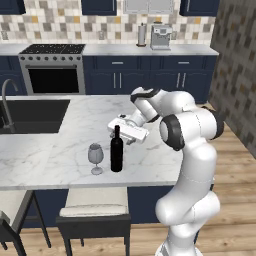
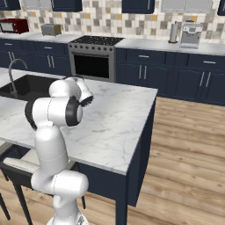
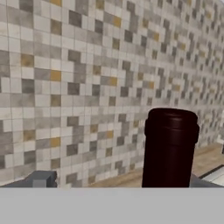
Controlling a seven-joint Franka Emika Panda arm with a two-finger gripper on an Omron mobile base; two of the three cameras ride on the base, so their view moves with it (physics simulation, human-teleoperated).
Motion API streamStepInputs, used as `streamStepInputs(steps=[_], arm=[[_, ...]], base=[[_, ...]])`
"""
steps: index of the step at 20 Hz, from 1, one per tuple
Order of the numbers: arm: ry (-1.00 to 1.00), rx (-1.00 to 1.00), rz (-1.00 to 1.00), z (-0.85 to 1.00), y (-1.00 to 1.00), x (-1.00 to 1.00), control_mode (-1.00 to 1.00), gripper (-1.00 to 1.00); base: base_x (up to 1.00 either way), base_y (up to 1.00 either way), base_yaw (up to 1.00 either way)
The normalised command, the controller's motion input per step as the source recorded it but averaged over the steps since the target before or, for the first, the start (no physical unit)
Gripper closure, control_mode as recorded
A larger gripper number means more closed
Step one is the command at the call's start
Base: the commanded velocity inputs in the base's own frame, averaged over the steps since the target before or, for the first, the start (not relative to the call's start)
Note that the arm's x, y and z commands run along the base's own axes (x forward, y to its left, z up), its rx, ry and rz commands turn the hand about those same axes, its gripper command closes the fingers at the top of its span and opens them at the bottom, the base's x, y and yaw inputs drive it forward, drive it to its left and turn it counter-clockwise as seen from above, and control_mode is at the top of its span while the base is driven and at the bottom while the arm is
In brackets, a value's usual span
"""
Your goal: There is a wine glass and glass cup on the dining counter. Place the wine bottle next to the wine glass and the juice bottle next to the glass cup.
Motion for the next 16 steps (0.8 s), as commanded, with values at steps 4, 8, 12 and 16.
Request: streamStepInputs(steps=[4, 8, 12, 16], arm=[[0.1, 0.0, 0.0, 0.15, -0.11, 0.1, -1.0, -1.0], [0.1, 0.0, 0.0, 0.16, -0.06, 0.12, -1.0, -1.0], [0.09, 0.0, 0.0, 0.1, 0.0, 0.08, -1.0, -1.0], [0.06, 0.0, 0.0, 0.05, 0.0, 0.09, -1.0, -1.0]], base=[[0.0, 0.0, 0.0], [0.0, 0.0, 0.0], [0.0, 0.0, 0.0], [0.0, 0.0, 0.0]])
